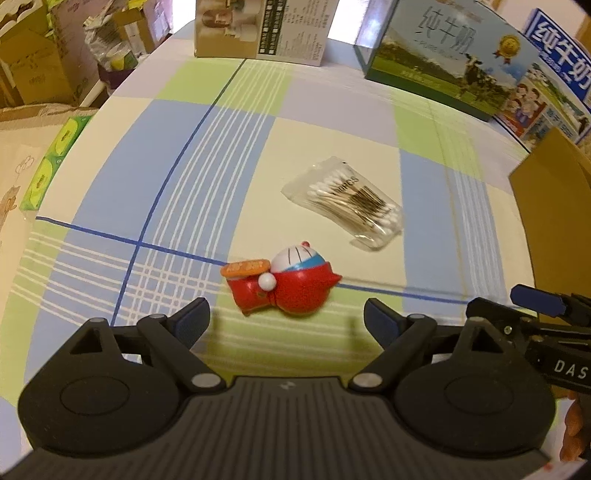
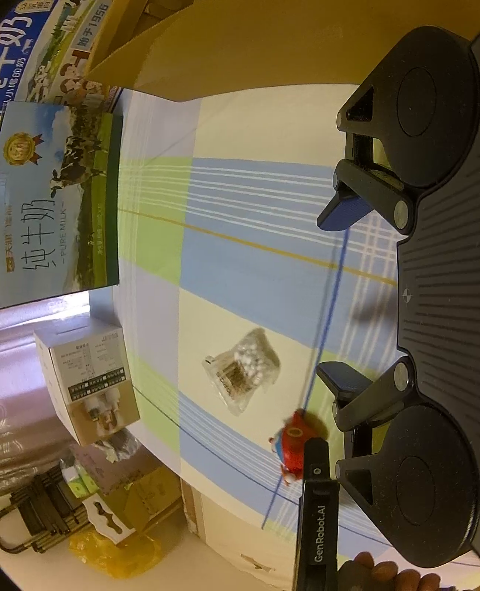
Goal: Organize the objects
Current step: 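Grasp the red Doraemon toy with the left tool while the right tool grasps the cotton swab packet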
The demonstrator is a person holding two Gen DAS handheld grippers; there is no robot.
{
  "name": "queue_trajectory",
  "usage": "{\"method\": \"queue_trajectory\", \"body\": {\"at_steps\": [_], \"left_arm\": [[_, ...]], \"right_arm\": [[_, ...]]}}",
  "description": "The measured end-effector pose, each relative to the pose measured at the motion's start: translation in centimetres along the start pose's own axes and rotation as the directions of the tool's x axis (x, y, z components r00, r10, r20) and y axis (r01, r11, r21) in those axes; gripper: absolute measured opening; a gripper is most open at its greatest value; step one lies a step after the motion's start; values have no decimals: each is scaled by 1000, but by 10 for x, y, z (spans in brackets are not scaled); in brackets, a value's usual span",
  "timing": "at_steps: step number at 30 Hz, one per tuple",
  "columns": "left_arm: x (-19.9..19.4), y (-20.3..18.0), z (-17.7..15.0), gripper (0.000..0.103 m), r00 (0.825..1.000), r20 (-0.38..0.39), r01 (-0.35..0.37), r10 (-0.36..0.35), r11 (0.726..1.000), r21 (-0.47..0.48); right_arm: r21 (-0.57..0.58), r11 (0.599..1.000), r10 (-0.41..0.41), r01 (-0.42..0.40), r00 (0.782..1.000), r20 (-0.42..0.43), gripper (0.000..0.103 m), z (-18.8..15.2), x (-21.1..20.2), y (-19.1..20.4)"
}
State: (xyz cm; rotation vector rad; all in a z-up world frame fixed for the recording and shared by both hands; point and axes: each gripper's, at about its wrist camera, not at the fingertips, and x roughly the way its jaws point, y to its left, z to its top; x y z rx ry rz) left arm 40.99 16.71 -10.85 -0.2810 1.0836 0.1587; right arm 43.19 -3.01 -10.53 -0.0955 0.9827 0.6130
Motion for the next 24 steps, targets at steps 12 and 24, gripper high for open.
{"method": "queue_trajectory", "body": {"at_steps": [12, 24], "left_arm": [[25, 5, 10, 87, 999, 8, -50, 51, 995, -85], [21, 22, 5, 66, 997, 54, -44, 45, 999, -32]], "right_arm": [[-8, 1000, 12, -12, 1000, 0, 75, 14, 23, 4], [-97, 992, 87, -84, 996, 29, 75, 31, 48, 28]]}}
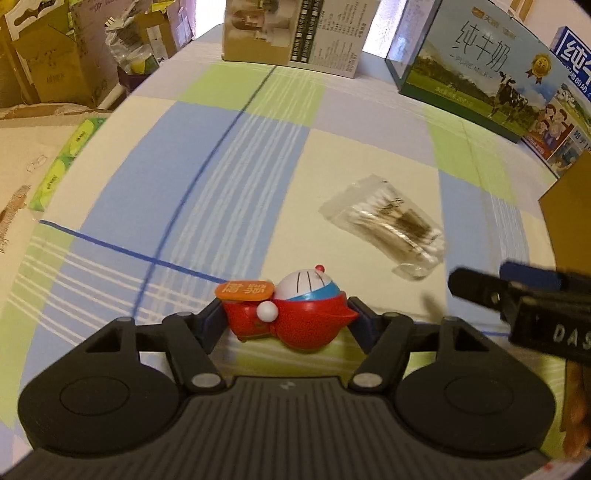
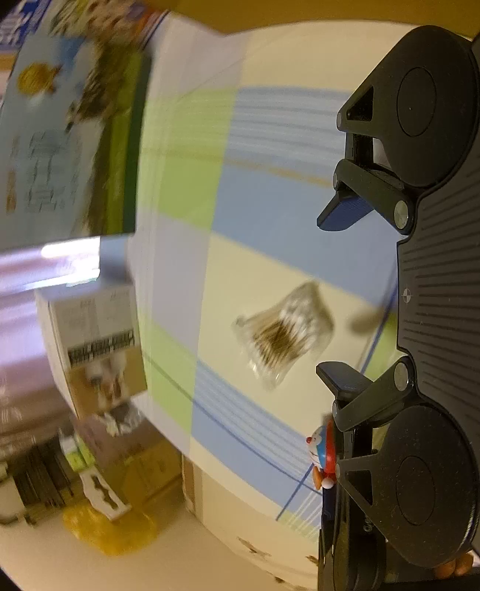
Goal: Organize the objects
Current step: 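Grasp the red Doraemon toy with the left tool while the right tool grasps the cotton swab packet, then carry the red toy in the left tool while the right tool carries the swab packet to the box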
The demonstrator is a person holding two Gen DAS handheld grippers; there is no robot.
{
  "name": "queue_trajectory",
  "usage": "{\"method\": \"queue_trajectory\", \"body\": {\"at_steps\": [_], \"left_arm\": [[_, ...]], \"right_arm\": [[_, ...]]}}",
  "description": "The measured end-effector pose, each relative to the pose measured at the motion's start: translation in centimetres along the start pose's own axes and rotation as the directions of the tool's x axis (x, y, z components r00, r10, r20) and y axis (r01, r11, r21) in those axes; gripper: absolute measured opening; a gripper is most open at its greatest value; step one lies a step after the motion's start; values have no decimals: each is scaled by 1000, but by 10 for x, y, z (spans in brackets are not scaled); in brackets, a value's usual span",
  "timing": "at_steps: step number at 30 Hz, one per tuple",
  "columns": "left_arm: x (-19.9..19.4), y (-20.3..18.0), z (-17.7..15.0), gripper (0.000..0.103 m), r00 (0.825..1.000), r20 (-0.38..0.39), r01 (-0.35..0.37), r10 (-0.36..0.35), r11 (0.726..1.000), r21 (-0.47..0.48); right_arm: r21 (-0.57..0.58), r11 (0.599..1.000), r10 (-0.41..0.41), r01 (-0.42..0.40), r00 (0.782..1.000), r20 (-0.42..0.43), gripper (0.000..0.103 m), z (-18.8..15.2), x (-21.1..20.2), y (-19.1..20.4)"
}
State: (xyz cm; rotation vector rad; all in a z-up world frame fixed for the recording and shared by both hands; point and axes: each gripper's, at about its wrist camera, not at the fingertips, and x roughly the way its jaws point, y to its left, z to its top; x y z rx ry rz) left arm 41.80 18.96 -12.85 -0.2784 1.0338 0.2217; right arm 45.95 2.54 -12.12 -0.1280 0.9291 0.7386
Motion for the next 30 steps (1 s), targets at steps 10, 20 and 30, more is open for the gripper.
{"method": "queue_trajectory", "body": {"at_steps": [10, 20, 30], "left_arm": [[-6, 32, 2, 66, 1000, -5, -17, 17, 1000, -21], [-7, 31, 2, 66, 1000, -8, -23, 23, 1000, -9], [-13, 18, -14, 65, 999, -29, -15, 16, 999, 47]], "right_arm": [[-218, 976, 19, -22, 1000, -19, 75, 10, 48, 34], [-311, 950, 1, -5, 1000, -12, 28, 8, 63, 39], [-244, 970, -10, 0, 999, -43, 24, -35, 20, 30]]}}
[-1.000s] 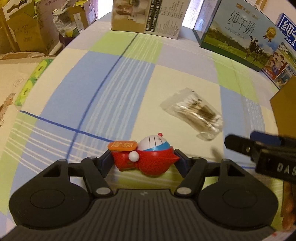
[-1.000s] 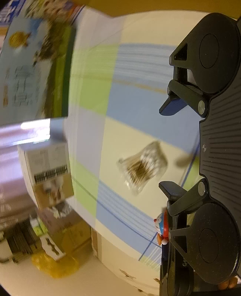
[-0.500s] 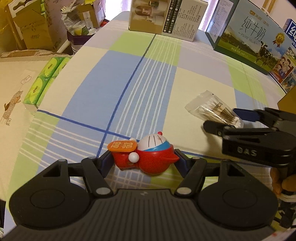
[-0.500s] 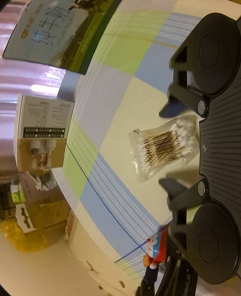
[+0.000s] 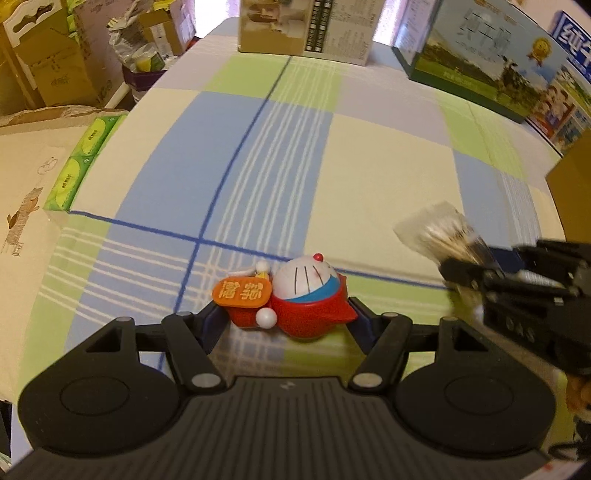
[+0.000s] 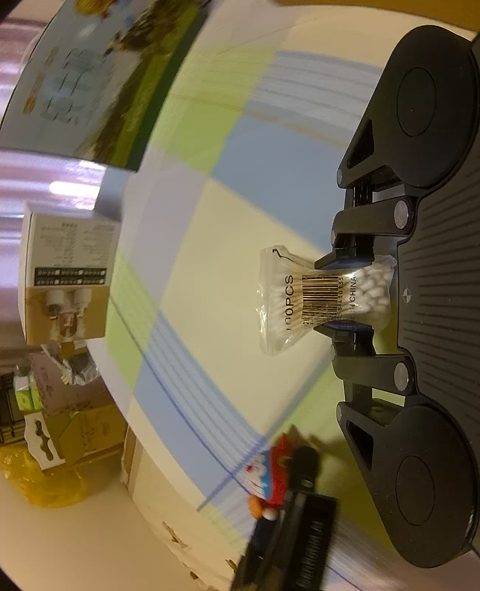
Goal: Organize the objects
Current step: 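Carry the red toy in the left tool while the right tool carries the swab packet to the box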
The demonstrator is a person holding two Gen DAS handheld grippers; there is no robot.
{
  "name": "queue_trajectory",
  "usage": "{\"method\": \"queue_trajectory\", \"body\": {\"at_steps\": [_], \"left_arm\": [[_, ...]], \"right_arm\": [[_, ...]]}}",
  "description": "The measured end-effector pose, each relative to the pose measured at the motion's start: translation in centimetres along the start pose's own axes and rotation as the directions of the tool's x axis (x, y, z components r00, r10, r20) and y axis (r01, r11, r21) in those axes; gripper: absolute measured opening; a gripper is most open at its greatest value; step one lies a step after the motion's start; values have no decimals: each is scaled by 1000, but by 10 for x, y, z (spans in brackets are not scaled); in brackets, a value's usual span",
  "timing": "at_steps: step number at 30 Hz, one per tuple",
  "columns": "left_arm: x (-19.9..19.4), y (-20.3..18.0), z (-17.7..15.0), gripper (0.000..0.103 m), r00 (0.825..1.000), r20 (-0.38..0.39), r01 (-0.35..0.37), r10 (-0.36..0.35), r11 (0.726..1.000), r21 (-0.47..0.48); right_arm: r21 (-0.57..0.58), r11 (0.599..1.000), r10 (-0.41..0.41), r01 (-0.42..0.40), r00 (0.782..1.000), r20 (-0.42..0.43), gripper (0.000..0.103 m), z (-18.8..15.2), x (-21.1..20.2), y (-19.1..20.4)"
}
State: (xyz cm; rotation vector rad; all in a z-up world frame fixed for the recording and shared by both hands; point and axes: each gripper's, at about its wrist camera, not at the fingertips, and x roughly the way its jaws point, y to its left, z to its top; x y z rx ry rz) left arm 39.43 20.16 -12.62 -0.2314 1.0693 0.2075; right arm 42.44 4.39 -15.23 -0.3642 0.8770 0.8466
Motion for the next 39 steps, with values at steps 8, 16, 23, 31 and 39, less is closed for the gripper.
{"method": "queue_trajectory", "body": {"at_steps": [8, 16, 23, 31, 39], "left_arm": [[-17, -15, -29, 65, 999, -28, 38, -36, 998, 56], [-37, -41, -67, 65, 993, -73, 106, -97, 985, 138], [-53, -74, -104, 65, 982, -111, 177, -155, 956, 234], [-58, -96, -116, 65, 980, -111, 191, -167, 945, 265], [-73, -119, -129, 65, 976, -106, 216, -192, 930, 299]], "right_arm": [[69, 997, -19, 21, 999, -33, 22, -66, -55, 4], [134, 989, -51, 61, 996, -75, 22, -119, -106, 1], [189, 977, -81, 97, 993, -90, 22, -156, -140, -2], [212, 974, -69, 85, 994, -84, 22, -175, -156, -2], [236, 970, -50, 62, 997, -58, 20, -186, -177, -11]]}}
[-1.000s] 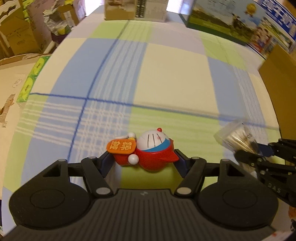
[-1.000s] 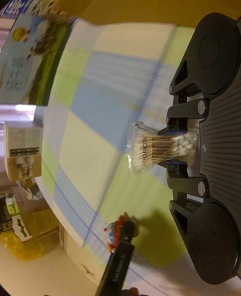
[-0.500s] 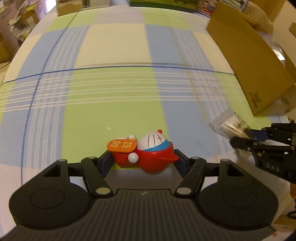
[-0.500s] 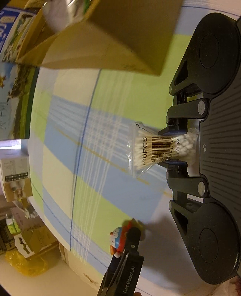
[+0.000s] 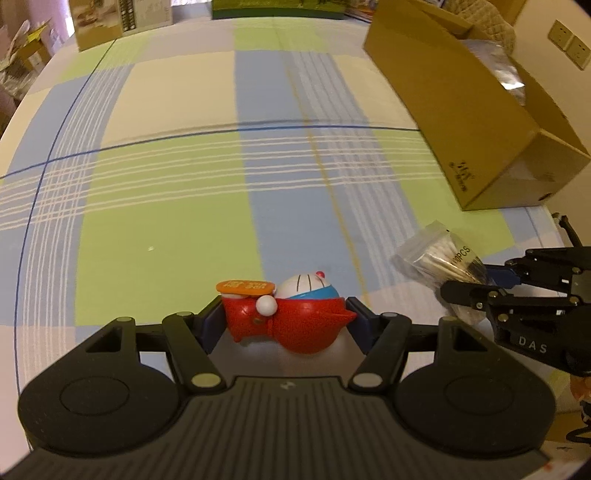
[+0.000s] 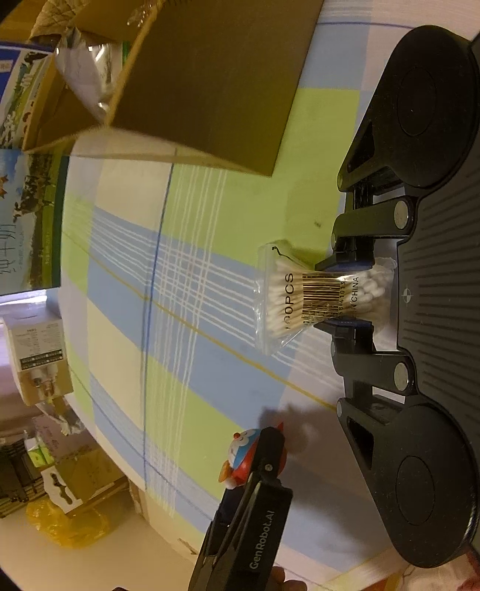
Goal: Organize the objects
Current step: 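Carry the red toy in the left tool while the right tool carries the swab packet to the box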
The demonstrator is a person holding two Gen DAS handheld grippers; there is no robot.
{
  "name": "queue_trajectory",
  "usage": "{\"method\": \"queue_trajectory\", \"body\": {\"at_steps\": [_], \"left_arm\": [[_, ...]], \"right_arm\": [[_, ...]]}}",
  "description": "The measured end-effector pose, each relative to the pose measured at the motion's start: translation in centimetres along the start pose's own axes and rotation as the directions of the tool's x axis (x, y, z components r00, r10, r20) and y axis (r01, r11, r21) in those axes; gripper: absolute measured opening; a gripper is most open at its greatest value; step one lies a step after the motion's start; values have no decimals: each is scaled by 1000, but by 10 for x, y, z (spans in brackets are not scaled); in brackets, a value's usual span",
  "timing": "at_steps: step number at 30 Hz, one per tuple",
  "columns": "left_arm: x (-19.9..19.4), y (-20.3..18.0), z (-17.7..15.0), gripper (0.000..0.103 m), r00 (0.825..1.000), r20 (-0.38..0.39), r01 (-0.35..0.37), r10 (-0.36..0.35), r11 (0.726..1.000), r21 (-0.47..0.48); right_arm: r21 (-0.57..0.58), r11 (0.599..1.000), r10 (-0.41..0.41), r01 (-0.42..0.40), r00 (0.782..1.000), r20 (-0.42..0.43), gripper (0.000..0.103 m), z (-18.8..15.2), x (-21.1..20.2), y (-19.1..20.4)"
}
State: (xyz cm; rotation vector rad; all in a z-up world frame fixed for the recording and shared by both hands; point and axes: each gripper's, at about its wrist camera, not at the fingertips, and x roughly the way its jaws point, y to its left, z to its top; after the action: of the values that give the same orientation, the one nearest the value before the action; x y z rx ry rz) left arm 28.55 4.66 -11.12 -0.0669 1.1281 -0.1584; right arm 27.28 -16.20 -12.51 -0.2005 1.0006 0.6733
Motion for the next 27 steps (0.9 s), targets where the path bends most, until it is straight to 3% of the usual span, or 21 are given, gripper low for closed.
{"method": "queue_trajectory", "body": {"at_steps": [17, 27], "left_arm": [[-52, -77, 44, 65, 988, 116, 92, -105, 990, 108], [-71, -127, 78, 65, 967, 181, 143, -177, 972, 188]], "right_arm": [[39, 995, 85, -91, 986, 143, 20, 3, -90, -35], [78, 995, 38, -61, 964, 264, 20, 14, -153, -72]]}}
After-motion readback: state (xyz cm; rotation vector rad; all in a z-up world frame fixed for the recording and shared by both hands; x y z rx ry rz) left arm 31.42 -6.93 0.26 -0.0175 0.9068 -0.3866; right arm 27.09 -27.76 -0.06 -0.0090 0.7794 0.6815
